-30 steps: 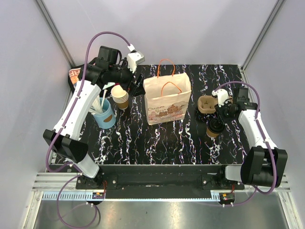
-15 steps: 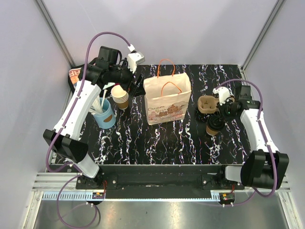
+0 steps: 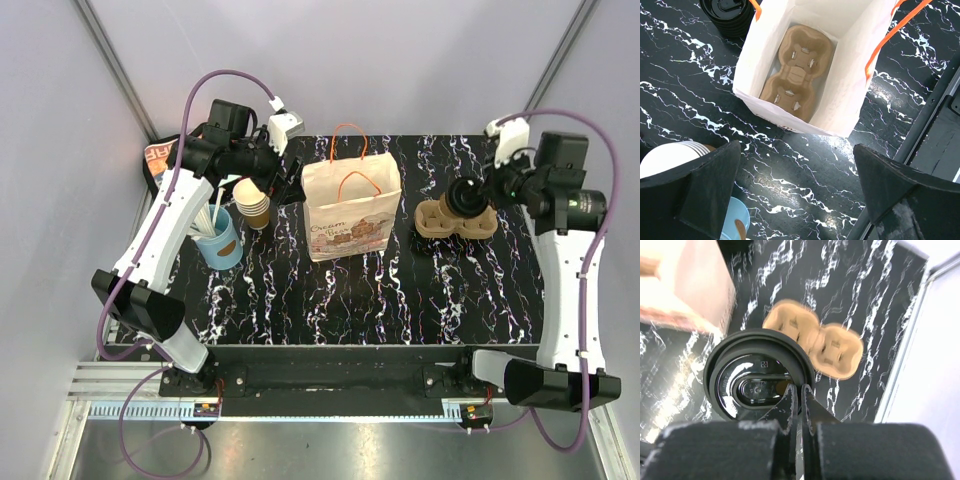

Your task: Pack the takeout coffee

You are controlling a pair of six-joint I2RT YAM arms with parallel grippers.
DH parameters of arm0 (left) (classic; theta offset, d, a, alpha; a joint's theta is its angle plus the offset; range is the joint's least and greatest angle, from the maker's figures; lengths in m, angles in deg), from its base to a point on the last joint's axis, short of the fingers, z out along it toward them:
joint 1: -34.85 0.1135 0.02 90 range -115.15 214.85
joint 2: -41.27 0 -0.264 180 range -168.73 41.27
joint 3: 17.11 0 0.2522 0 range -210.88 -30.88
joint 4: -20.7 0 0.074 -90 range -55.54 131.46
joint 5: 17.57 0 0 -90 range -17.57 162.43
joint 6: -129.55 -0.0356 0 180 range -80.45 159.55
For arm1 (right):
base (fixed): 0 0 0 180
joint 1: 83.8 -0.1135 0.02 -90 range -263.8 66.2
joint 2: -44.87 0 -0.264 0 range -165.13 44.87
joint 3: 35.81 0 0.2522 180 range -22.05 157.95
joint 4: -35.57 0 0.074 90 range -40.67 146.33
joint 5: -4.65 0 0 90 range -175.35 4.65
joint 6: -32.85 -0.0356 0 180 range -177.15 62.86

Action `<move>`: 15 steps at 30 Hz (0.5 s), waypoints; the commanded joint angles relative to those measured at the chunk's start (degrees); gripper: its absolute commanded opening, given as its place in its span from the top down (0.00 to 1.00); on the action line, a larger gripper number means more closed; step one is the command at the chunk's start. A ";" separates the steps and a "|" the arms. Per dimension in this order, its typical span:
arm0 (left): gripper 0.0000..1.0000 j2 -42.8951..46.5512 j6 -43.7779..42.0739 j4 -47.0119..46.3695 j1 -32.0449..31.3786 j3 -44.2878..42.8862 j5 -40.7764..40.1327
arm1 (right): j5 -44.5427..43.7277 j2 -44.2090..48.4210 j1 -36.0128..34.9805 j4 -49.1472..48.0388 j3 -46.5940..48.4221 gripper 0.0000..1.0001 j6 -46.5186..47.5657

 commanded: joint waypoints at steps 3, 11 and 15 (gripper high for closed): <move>0.01 2.07 0.01 -2.27 0.21 -2.20 -0.62 | 5.68 -6.09 0.16 2.94 17.55 1.00 -9.03; 0.01 -0.30 -2.02 -1.13 0.21 -8.35 -3.70 | 9.56 -15.60 -6.33 5.41 34.43 1.00 -16.33; 0.01 -2.06 -1.40 -2.53 0.12 -10.99 -4.49 | 7.36 -20.15 -14.15 5.84 38.74 1.00 -17.56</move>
